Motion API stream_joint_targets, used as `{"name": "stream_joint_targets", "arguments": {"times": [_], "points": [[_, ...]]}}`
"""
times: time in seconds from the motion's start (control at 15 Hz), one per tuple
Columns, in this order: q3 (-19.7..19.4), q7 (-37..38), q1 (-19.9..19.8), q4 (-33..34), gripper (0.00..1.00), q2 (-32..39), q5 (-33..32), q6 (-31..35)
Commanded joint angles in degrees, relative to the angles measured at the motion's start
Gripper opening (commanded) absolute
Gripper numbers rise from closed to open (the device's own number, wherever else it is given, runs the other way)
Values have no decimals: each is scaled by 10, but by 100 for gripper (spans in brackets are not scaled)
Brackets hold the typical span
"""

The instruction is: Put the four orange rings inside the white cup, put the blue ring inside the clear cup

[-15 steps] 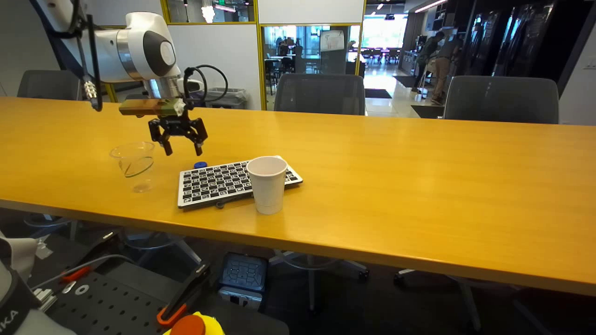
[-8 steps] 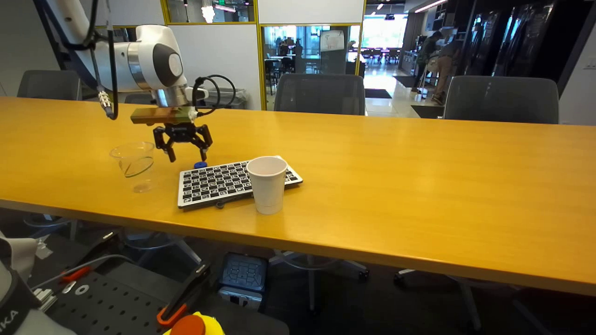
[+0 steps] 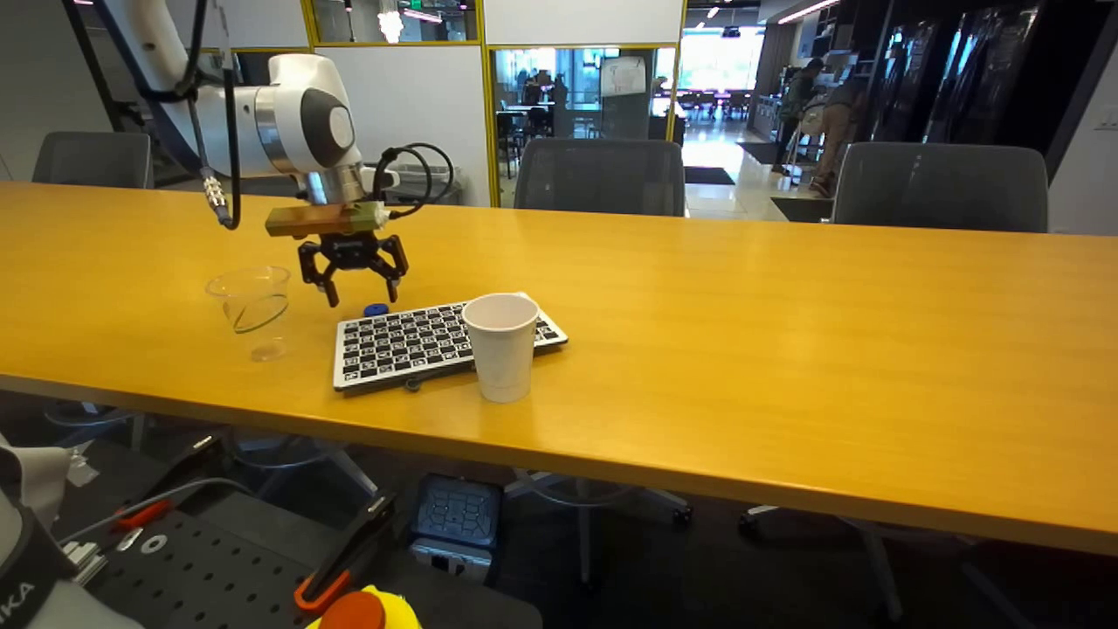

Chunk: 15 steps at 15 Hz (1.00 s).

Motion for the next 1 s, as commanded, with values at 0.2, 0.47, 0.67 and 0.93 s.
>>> {"name": "stream_joint_targets", "arguments": {"times": [0.2, 0.47, 0.67, 0.93], "points": [[-11, -33, 3, 25, 100, 28, -4, 8], [-13, -43, 2, 27, 100, 34, -3, 12], [-14, -45, 3, 27, 66, 34, -3, 15], [-14, -45, 4, 27, 36, 32, -3, 16]]}}
